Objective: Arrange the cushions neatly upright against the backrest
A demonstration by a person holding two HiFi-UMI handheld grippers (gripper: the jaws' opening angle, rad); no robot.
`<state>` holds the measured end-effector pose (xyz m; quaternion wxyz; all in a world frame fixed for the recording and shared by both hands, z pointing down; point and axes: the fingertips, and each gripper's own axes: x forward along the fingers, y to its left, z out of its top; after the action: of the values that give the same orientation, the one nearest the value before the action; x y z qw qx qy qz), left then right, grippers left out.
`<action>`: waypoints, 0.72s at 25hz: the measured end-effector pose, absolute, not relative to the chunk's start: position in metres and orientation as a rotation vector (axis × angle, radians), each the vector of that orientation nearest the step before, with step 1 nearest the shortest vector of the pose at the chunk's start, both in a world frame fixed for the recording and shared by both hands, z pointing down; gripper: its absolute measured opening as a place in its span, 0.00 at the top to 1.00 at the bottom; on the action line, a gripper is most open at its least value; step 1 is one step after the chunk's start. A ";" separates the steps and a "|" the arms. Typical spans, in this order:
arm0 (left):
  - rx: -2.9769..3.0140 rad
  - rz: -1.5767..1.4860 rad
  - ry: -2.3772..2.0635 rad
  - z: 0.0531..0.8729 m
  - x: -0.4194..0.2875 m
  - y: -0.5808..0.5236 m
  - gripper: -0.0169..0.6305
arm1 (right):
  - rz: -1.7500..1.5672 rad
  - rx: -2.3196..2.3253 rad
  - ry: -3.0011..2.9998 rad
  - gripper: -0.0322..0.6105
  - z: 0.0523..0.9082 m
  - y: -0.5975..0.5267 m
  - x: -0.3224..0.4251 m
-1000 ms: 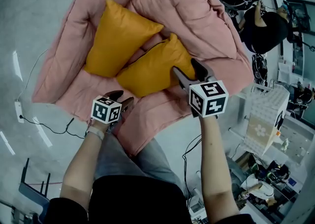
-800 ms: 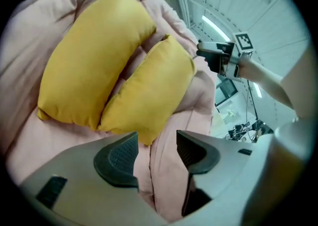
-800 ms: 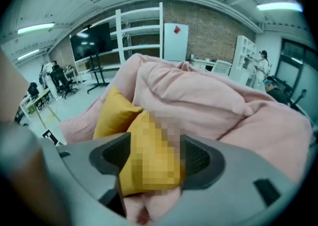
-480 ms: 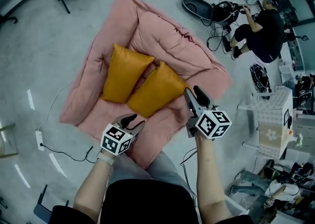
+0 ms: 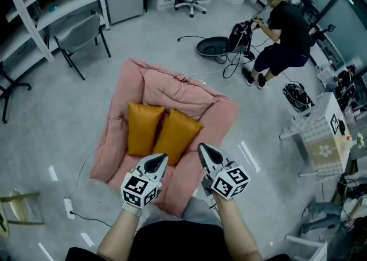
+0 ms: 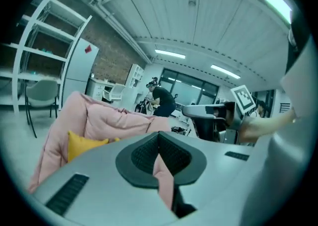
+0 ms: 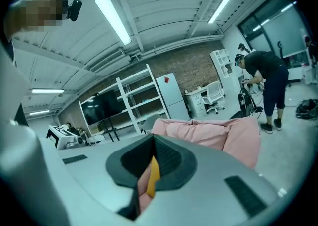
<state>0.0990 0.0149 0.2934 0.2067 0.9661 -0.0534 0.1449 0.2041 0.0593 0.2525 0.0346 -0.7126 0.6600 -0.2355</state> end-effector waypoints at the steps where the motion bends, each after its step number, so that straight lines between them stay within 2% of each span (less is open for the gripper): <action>1: 2.691 0.394 -0.150 0.286 0.096 0.005 0.95 | -0.736 -2.177 2.027 0.93 0.250 0.052 0.197; 10: 2.764 0.259 -0.182 0.191 0.099 0.008 0.95 | -0.605 -2.038 2.132 0.94 0.179 0.049 0.186; 18: 2.810 0.163 -0.243 0.150 0.099 0.007 0.95 | -0.452 -1.961 2.261 0.94 0.138 0.047 0.178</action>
<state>0.0994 0.0072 0.1505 0.1577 0.9822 -0.0850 0.0570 0.1783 0.0473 0.1383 0.0576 -0.6468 0.7457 -0.1492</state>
